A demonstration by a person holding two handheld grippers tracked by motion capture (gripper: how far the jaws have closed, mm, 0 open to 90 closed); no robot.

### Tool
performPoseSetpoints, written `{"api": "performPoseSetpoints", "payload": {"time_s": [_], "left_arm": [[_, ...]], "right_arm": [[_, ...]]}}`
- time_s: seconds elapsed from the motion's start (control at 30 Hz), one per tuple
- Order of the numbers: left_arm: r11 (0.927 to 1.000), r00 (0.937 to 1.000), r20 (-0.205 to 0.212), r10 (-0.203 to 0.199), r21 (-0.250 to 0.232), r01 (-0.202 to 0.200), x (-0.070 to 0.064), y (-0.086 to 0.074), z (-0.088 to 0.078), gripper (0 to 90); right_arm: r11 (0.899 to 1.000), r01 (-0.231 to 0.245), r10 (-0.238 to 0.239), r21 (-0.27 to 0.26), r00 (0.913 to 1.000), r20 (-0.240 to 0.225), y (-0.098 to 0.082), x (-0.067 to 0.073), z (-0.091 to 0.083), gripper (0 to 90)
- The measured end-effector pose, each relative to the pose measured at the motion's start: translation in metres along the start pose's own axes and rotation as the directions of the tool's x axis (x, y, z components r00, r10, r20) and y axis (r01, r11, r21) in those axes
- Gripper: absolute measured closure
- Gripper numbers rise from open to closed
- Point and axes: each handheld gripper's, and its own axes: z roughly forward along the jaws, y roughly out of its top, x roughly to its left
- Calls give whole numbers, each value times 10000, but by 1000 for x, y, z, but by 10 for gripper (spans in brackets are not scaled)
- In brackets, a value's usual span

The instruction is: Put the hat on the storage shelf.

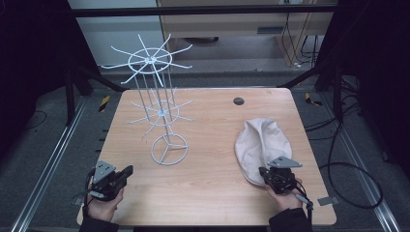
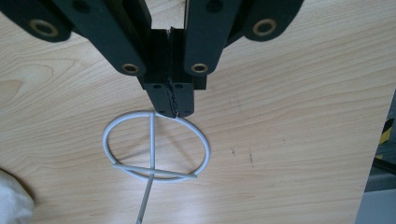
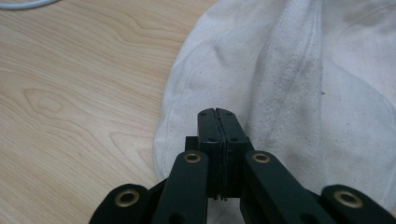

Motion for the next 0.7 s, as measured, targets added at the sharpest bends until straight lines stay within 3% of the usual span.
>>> {"api": "performPoseSetpoints", "payload": {"time_s": [0.1,0.3,0.5,0.7], "left_arm": [[10000,10000,-37,11,52,-11,0,0,1,891],[10000,9999,-115,16,25,-15,1,-1,1,883],[9999,9995,-297,-55,134,59,6,-1,4,857],[9998,9987,-511,-68,170,77,12,-2,6,805]], "right_arm": [[10000,-19,17,59,9995,316,-3,-6,-4,896],[9999,-136,135,32,9997,221,-2,-8,-10,851],[9973,-318,343,-656,9987,377,13,-9,-29,769],[9954,-429,491,-855,9962,722,31,-15,-37,689]]}}
